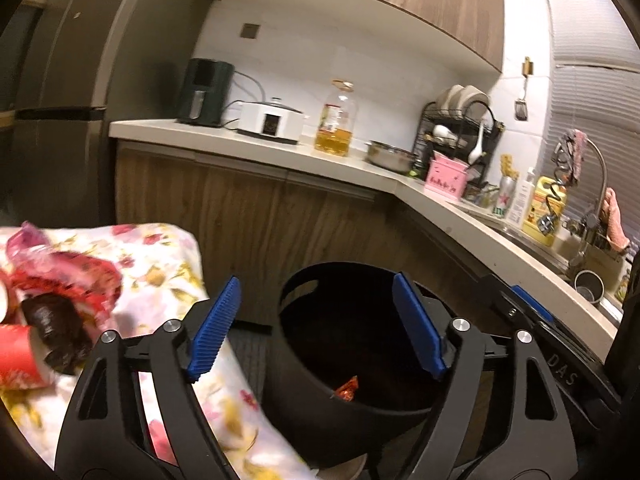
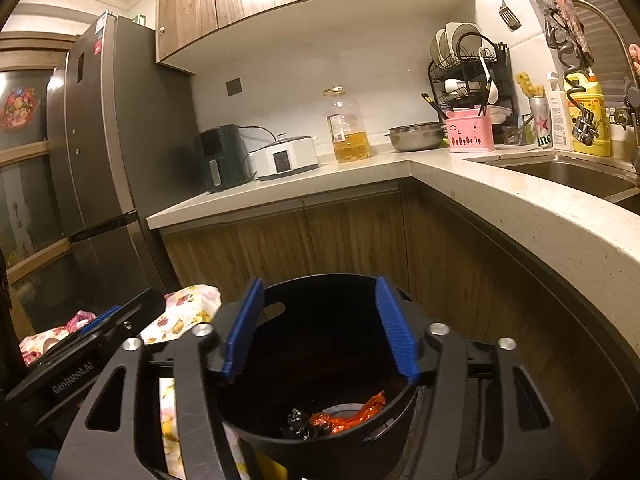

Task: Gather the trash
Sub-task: 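Move both open grippers back toward the trash on the table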

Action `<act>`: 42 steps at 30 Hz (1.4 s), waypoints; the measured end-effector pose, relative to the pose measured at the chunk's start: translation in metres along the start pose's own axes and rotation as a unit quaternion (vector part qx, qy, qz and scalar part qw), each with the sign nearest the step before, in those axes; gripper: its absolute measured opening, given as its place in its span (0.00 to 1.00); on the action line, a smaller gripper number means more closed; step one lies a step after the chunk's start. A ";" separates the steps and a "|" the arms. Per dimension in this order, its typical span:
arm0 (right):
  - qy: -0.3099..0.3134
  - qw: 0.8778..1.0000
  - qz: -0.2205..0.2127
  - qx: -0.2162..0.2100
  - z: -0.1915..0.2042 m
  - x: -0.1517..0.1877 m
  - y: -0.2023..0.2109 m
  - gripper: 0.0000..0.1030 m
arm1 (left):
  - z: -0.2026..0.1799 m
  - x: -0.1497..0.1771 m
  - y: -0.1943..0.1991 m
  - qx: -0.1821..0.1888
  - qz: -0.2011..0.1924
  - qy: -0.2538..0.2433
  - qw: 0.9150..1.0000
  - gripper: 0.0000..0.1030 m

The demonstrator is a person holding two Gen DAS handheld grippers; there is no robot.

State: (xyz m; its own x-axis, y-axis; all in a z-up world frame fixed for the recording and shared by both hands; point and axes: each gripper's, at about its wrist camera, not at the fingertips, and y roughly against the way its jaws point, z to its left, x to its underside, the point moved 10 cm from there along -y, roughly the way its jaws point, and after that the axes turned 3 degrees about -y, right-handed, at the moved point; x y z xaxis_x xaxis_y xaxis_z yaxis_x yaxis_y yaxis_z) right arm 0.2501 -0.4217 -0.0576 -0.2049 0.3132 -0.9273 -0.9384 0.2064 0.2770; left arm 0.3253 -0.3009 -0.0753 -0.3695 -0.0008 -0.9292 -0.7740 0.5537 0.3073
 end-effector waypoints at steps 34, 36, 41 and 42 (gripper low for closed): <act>0.057 0.990 0.023 -0.126 0.174 0.076 0.073 0.84 | 0.212 0.055 0.220 -0.256 -0.024 0.052 0.965 0.81; 0.065 0.989 0.025 -0.134 0.189 0.084 0.076 0.84 | 0.233 0.059 0.236 -0.276 -0.027 0.059 0.959 0.81; 0.076 0.984 0.036 -0.158 0.224 0.100 0.079 0.84 | 0.273 0.064 0.261 -0.308 -0.029 0.074 0.948 0.81; 0.078 0.983 0.038 -0.164 0.231 0.104 0.080 0.84 | 0.280 0.065 0.264 -0.313 -0.027 0.075 0.946 0.80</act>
State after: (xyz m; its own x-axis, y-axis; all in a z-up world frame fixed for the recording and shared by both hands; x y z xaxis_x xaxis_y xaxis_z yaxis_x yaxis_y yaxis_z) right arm 0.2181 -0.1591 -0.0735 -0.2942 0.1646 -0.9415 -0.9527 -0.1297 0.2750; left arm 0.2408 0.0784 -0.1120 -0.3526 -0.1594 -0.9221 -0.9296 -0.0533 0.3647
